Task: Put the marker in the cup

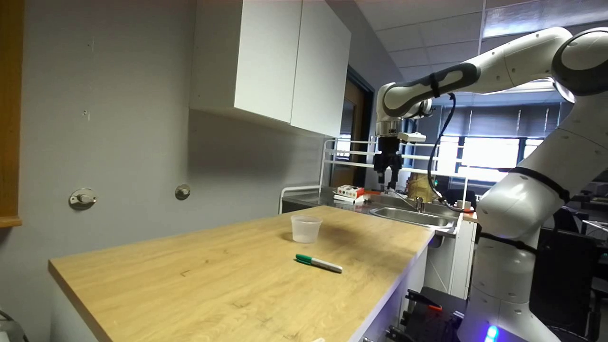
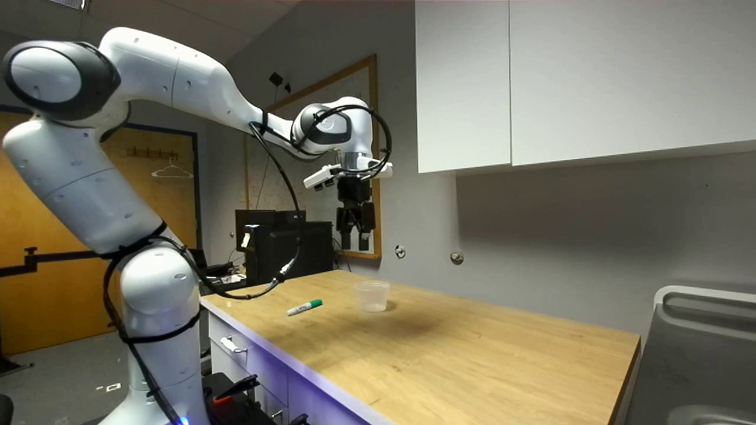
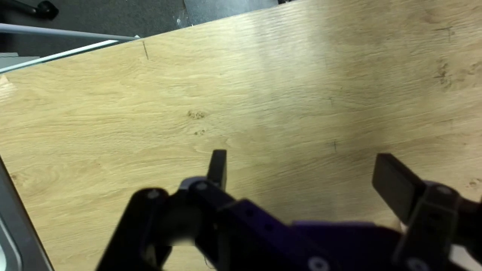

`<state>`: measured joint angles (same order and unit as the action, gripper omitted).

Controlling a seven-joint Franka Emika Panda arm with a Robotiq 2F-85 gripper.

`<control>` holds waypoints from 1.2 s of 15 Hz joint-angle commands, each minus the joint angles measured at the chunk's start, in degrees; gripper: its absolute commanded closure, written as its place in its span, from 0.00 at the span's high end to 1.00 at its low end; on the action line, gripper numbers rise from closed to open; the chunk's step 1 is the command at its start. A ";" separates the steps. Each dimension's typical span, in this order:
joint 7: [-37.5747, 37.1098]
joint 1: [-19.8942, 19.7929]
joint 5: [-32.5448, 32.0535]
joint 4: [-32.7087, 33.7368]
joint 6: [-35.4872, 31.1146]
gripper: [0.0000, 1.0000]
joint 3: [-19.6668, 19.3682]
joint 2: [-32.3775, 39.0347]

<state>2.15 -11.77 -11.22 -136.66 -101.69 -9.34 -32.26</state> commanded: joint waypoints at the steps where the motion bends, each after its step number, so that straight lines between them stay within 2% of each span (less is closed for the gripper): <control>1: -3.56 1.82 -0.31 2.30 -1.59 1.00 2.93 4.63; 6: -9.40 5.09 0.50 4.75 -5.69 1.00 7.68 12.44; 14: -16.93 11.42 3.05 12.41 -4.59 1.00 13.68 22.17; 18: -13.33 13.58 4.84 14.91 -4.18 1.00 14.04 26.52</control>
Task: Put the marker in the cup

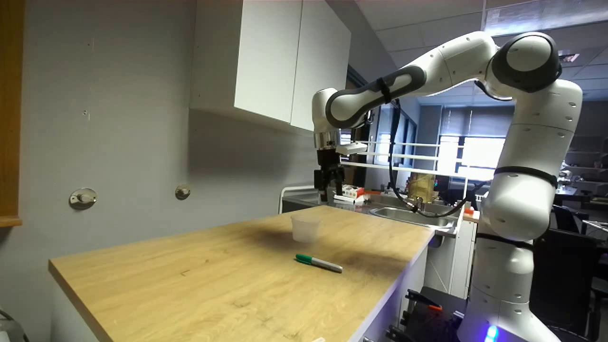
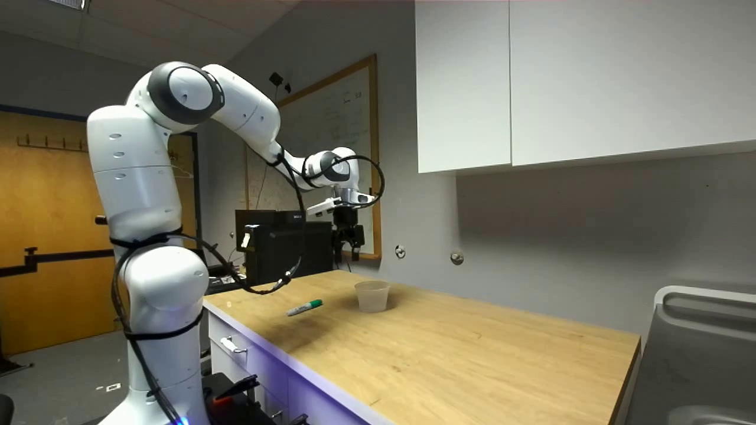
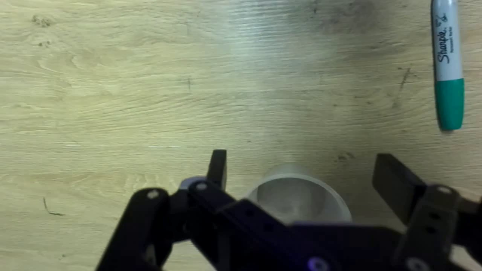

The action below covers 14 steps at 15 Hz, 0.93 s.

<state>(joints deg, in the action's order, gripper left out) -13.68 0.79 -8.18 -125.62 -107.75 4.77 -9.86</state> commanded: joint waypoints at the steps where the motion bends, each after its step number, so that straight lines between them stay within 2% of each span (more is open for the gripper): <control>1: 3.70 1.36 2.08 4.32 1.75 1.00 -0.18 5.08; 7: 11.90 3.11 3.61 6.43 3.02 1.00 0.55 11.87; 14: 10.05 7.52 5.44 8.32 9.32 1.00 3.56 13.96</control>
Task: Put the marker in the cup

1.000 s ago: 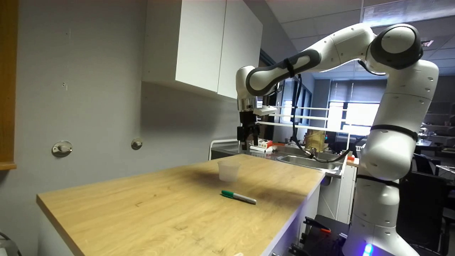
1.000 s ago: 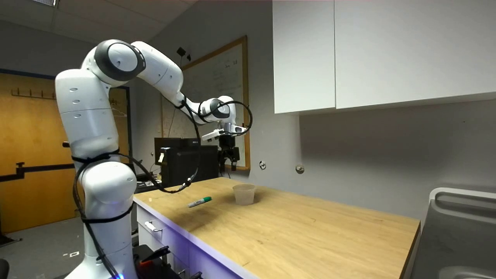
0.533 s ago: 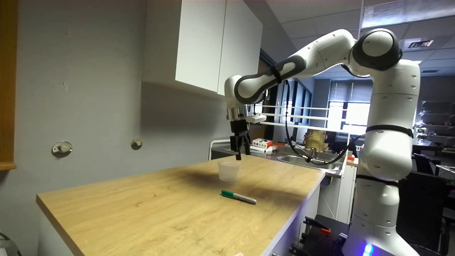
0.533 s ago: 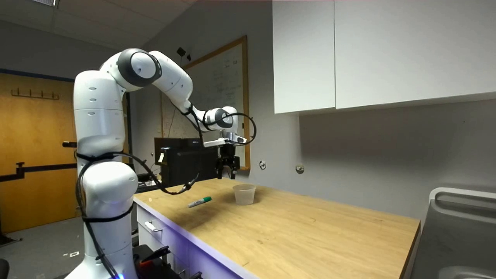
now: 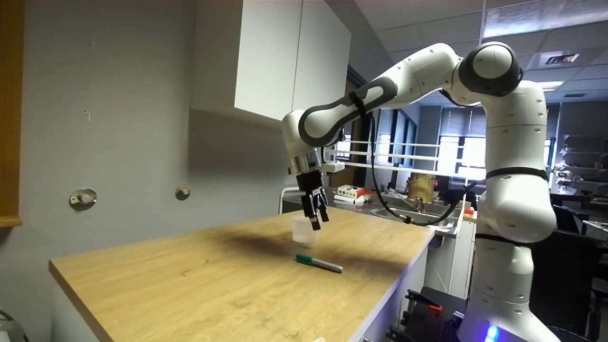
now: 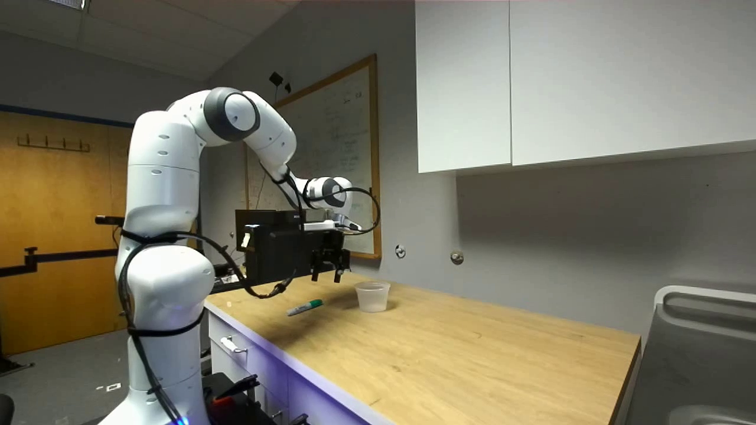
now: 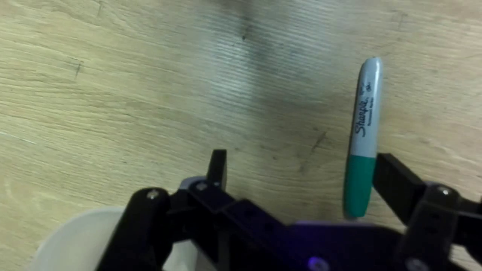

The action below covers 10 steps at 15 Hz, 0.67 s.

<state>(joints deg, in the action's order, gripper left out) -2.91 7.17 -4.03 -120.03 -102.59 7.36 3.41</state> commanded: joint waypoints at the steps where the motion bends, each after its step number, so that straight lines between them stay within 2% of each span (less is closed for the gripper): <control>1: -0.84 1.63 1.27 2.59 5.03 1.00 1.31 0.19; 4: 1.63 1.87 1.07 2.38 5.25 1.00 1.38 0.81; 8: 10.15 2.22 -1.14 1.30 1.85 1.00 1.79 2.60; 10: 12.08 2.23 0.03 1.22 0.75 1.00 1.89 4.62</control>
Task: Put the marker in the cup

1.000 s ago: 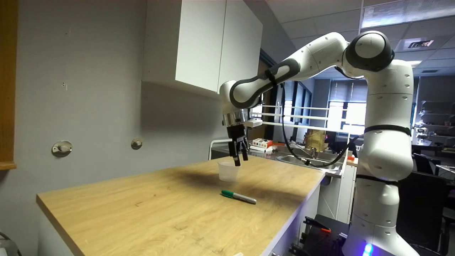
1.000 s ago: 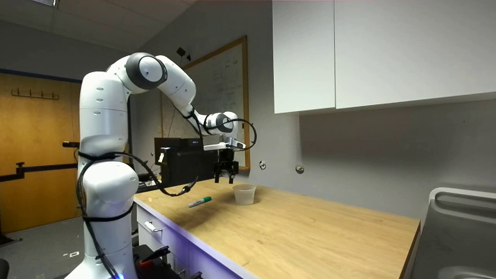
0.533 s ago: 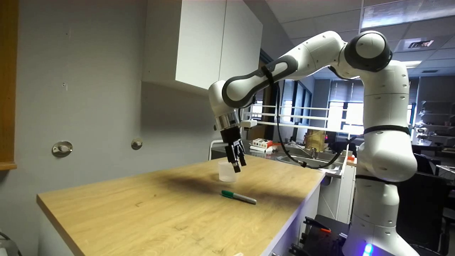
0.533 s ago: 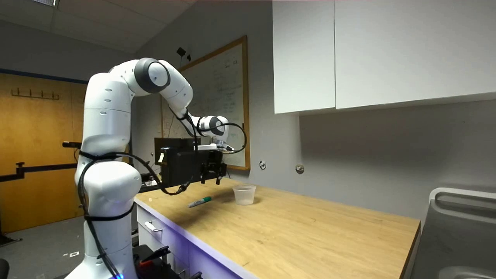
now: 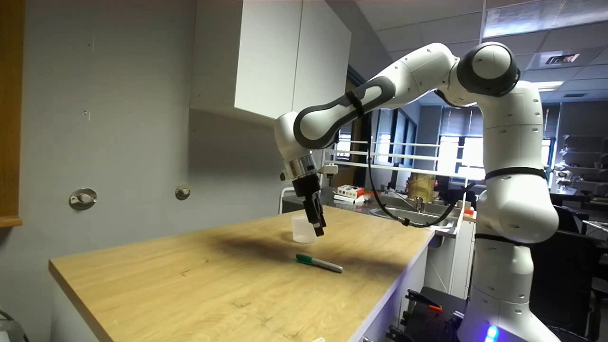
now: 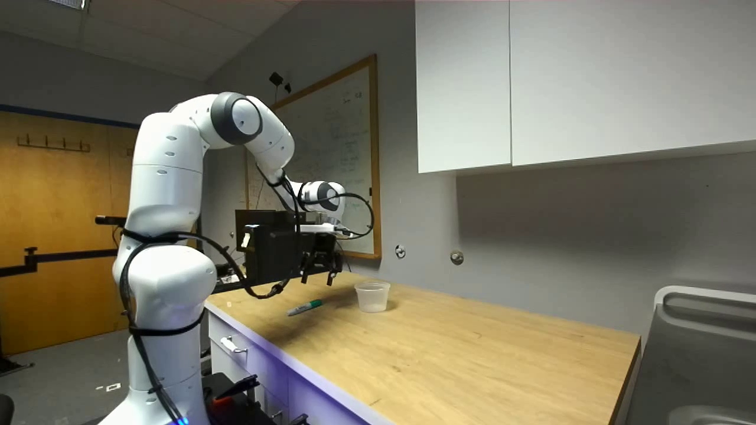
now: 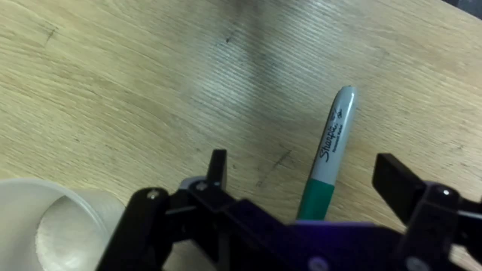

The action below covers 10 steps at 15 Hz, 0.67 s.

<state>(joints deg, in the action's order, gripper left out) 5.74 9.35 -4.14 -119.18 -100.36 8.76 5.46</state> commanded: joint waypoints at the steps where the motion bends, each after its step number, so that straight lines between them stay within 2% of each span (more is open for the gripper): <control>1: 3.67 0.19 0.42 0.41 -1.74 1.00 0.65 3.52; 8: -8.68 2.76 3.05 1.99 -3.14 0.98 1.75 8.38; 9: -10.04 3.16 2.80 1.92 -3.40 0.74 1.71 8.59; 10: -11.20 3.39 2.60 2.14 -3.43 0.74 1.56 9.08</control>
<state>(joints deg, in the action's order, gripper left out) -1.41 12.12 -2.08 -118.83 -104.00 10.13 13.18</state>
